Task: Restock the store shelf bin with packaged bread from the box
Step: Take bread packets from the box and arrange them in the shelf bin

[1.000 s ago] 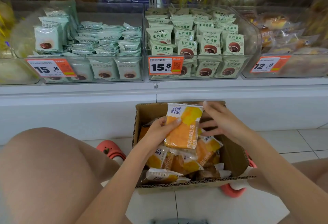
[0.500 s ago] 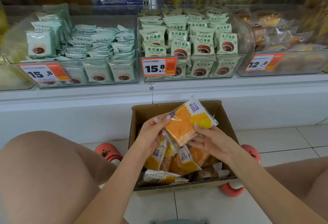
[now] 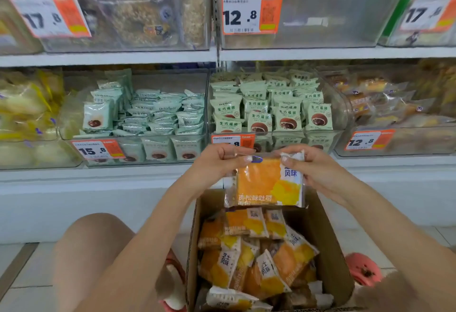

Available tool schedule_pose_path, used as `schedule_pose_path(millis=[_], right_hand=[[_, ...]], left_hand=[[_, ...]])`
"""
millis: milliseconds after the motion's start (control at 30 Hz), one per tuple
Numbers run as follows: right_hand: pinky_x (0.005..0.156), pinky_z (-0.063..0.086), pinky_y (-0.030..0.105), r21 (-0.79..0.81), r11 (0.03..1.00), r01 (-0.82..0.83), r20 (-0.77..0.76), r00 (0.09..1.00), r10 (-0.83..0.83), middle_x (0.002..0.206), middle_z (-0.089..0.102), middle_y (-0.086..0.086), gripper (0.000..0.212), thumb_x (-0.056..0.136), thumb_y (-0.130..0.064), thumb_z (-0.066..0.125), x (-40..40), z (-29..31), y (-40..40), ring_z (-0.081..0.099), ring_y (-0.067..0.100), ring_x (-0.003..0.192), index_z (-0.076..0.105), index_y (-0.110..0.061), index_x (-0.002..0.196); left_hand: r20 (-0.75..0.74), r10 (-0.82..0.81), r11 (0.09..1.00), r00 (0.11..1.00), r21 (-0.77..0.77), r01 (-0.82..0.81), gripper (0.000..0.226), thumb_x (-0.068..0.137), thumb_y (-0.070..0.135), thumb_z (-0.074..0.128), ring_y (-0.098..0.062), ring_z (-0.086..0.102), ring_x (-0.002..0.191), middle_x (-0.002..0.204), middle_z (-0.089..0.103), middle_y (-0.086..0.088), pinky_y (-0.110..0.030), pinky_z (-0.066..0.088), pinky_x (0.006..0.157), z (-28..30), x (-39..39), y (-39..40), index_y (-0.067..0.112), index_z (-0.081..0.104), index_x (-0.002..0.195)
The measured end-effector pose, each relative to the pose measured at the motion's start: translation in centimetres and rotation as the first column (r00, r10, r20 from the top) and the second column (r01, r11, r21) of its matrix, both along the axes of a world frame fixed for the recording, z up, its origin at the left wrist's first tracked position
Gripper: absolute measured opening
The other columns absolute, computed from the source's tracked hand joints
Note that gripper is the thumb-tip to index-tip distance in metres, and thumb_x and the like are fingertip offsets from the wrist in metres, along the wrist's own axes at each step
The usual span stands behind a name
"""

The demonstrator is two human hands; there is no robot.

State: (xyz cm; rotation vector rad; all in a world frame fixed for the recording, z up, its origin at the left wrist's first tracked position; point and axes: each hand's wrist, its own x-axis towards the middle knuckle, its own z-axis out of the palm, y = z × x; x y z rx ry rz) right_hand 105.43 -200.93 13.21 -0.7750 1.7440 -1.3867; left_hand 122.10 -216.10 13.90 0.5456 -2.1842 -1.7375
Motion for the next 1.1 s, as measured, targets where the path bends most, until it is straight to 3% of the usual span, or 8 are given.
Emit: schedule_pose_path(millis=[167, 367, 433, 500, 633, 867, 1000, 1100], right_hand=[[0.079, 0.048, 0.046, -0.103, 0.994, 0.019, -0.176, 0.984, -0.037, 0.108, 0.067, 0.018, 0.04, 0.059, -0.04, 0.075, -2.0, 7.6, -1.7, 0.064, 0.035, 0.095, 0.071, -0.022, 0.095], [0.066, 0.052, 0.032, -0.303, 0.953, 0.009, -0.389, 0.911, -0.133, 0.081, 0.073, 0.003, 0.016, 0.068, -0.032, 0.073, -5.6, 19.8, -3.9, 0.068, 0.018, 0.075, 0.071, -0.025, 0.082], [0.057, 0.054, 0.025, -0.414, 0.909, 0.053, -0.375, 0.9, -0.224, 0.078, 0.071, -0.001, 0.013, 0.076, -0.025, 0.071, -7.2, 23.3, -5.1, 0.068, 0.012, 0.068, 0.067, -0.021, 0.088], [0.055, 0.055, 0.023, -0.503, 0.861, 0.078, -0.358, 0.888, -0.29, 0.076, 0.07, -0.002, 0.008, 0.082, -0.02, 0.067, -8.8, 26.3, -6.7, 0.066, 0.009, 0.065, 0.065, -0.019, 0.09], [0.066, 0.053, 0.031, -0.536, 0.836, 0.117, -0.361, 0.863, -0.353, 0.078, 0.068, -0.001, 0.007, 0.085, -0.017, 0.068, -11.8, 29.0, -10.9, 0.065, 0.012, 0.07, 0.065, -0.023, 0.083], [0.081, 0.053, 0.038, -0.372, 0.926, 0.062, -0.293, 0.939, -0.18, 0.086, 0.067, 0.006, 0.008, 0.083, -0.01, 0.068, -16.2, 28.3, -20.5, 0.063, 0.021, 0.082, 0.064, -0.017, 0.086], [0.063, 0.053, 0.019, -0.324, 0.946, 0.018, -0.333, 0.934, -0.132, 0.085, 0.065, 0.0, 0.014, 0.083, -0.006, 0.068, -17.3, 25.9, -24.4, 0.06, 0.012, 0.075, 0.064, -0.018, 0.087], [0.069, 0.05, 0.022, -0.077, 0.997, 0.029, -0.579, 0.813, -0.068, 0.101, 0.057, -0.001, 0.026, 0.078, -0.013, 0.076, -17.8, 24.1, -25.2, 0.055, 0.014, 0.089, 0.06, -0.018, 0.099]], left_hand=[[-0.09, 0.037, 0.996, 0.995, -0.079, -0.045, 0.023, 0.095, 0.019, 0.053, 0.002, 0.053, 0.05, 0.07, 0.069, 0.008, -0.008, 0.04, 0.05, 7.5, -1.3, -2.3, 0.009, 0.07, 0.106], [-0.422, 0.169, 0.912, 0.891, -0.276, -0.304, 0.026, 0.098, 0.028, 0.048, -0.004, 0.066, 0.078, 0.091, 0.072, 0.007, -0.029, 0.057, 0.074, 15.9, -4.4, -5.2, 0.015, 0.07, 0.09], [-0.591, 0.264, 0.721, 0.762, -0.404, -0.563, 0.031, 0.099, 0.035, 0.044, -0.012, 0.059, 0.067, 0.068, 0.062, 0.006, -0.034, 0.05, 0.065, 17.7, -5.9, -6.8, 0.02, 0.067, 0.085], [-0.681, 0.322, 0.364, 0.657, -0.551, -0.75, 0.038, 0.1, 0.031, 0.039, -0.017, 0.049, 0.061, 0.057, 0.05, 0.007, -0.032, 0.042, 0.061, 18.8, -8.0, -8.3, 0.011, 0.065, 0.082], [-0.661, 0.268, -0.122, 0.701, -0.745, -0.656, 0.035, 0.094, 0.029, 0.037, -0.025, 0.061, 0.089, 0.085, 0.067, -0.002, -0.047, 0.028, 0.107, 17.6, -13.1, -10.5, 0.011, 0.066, 0.089], [-0.847, 0.165, -0.222, 0.506, -0.531, -0.818, 0.036, 0.098, 0.025, 0.032, -0.022, 0.042, 0.071, 0.068, 0.051, -0.002, -0.039, 0.036, 0.103, 14.6, -17.0, -12.2, 0.012, 0.055, 0.074], [-0.865, 0.117, -0.233, 0.489, -0.502, -0.833, 0.036, 0.098, 0.026, 0.034, -0.021, 0.041, 0.071, 0.068, 0.052, -0.003, -0.038, 0.037, 0.101, 14.4, -17.3, -12.5, 0.011, 0.059, 0.076], [-0.879, 0.102, -0.22, 0.466, -0.477, -0.851, 0.032, 0.098, 0.026, 0.035, -0.021, 0.041, 0.07, 0.068, 0.051, -0.002, -0.037, 0.037, 0.101, 14.3, -17.5, -12.6, 0.013, 0.055, 0.076]])
